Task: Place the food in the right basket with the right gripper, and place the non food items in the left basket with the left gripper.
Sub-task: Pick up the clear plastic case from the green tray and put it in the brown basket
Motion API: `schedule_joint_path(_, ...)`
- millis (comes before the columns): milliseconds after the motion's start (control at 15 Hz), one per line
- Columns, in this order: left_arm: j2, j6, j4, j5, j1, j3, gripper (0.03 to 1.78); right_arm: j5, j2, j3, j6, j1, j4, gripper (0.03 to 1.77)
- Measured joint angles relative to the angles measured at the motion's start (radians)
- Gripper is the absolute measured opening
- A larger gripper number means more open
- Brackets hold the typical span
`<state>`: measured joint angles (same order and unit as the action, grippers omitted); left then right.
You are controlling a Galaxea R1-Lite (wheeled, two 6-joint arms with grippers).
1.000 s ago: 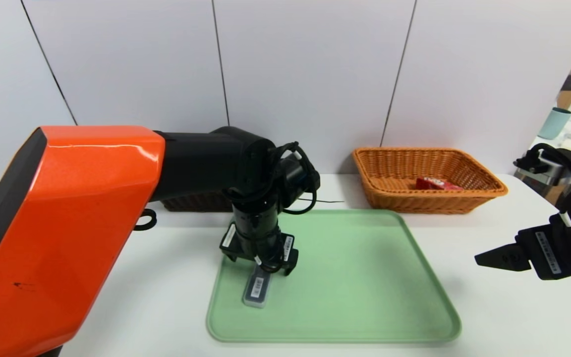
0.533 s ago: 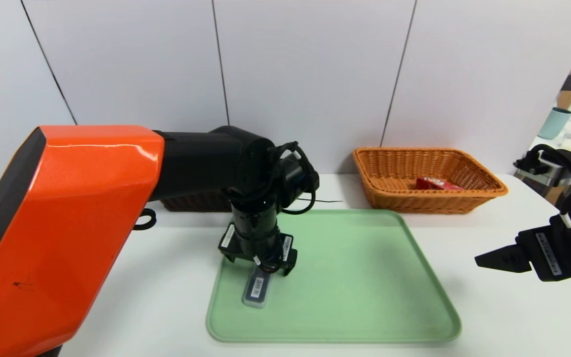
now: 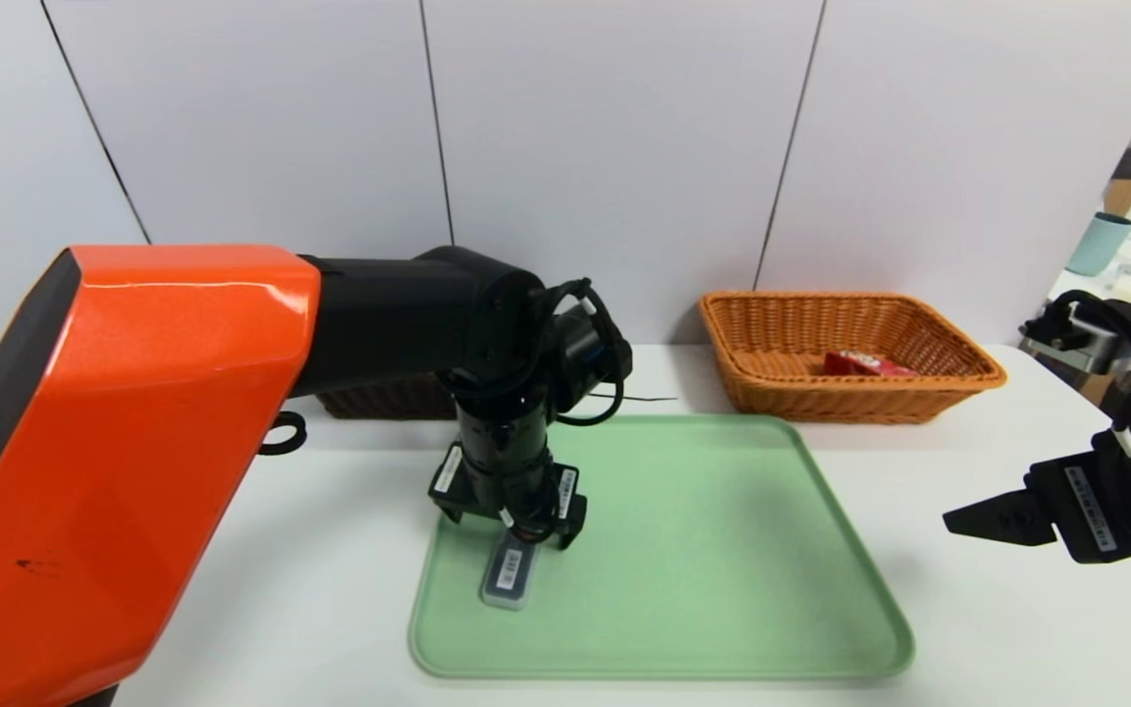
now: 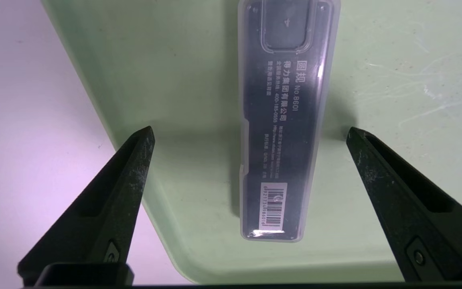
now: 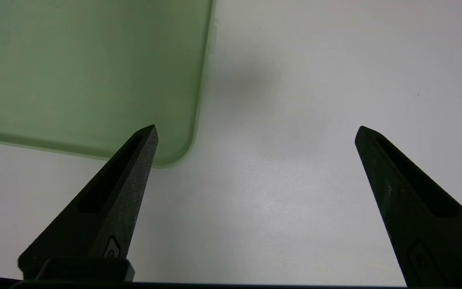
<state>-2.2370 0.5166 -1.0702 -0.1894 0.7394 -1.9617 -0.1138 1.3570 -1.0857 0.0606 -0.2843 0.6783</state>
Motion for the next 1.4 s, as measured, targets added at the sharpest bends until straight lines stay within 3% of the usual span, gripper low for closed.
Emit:
schedule_joint_path(333,0.002,0.003,0.0,0.001,0.001,0.0,1.69,0.0,-0.002,0.002,0.002,-0.001,0.001,1.7)
schedule_joint_path(600,0.001,0.02,0.0,0.055,0.003,0.0,1.69,0.001,-0.012,0.012,0.003,-0.001,0.001,1.7)
schedule_joint_path(1333,-0.004,0.024,-0.001,0.053,0.003,0.006,1.69,0.001,-0.026,0.031,0.005,0.001,0.001,1.7)
schedule_joint_path(1400,-0.005,0.024,-0.001,0.053,0.003,0.005,1.6,0.001,-0.028,0.032,0.006,0.002,0.0,1.7)
